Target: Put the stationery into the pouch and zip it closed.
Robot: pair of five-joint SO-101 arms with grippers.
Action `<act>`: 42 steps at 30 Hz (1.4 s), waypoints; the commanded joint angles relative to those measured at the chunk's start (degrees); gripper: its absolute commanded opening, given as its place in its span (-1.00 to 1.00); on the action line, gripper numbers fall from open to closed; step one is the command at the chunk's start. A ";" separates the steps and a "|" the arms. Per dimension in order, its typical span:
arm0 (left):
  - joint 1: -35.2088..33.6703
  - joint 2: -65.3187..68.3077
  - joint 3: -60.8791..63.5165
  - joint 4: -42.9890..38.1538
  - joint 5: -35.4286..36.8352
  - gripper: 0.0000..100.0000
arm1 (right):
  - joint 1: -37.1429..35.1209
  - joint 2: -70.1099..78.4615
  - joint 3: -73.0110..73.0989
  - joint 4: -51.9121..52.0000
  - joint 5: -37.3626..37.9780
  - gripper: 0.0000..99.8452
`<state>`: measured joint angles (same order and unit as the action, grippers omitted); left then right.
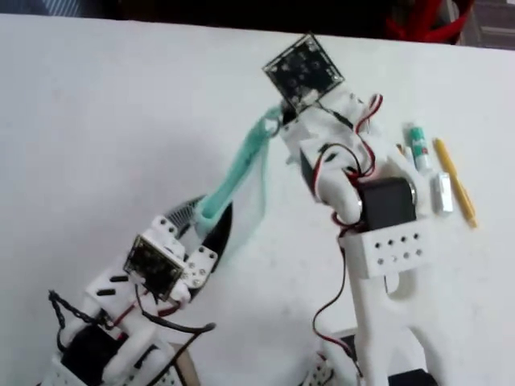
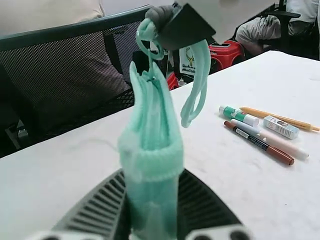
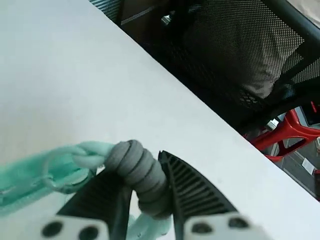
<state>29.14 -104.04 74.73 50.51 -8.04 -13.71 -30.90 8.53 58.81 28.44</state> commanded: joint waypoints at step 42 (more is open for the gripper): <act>-0.48 -0.40 -0.26 0.62 0.62 -0.95 | 1.89 5.67 -14.95 28.62 20.31 -0.38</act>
<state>28.97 -104.40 74.73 51.12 -7.96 -9.93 -19.30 -3.87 83.52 44.70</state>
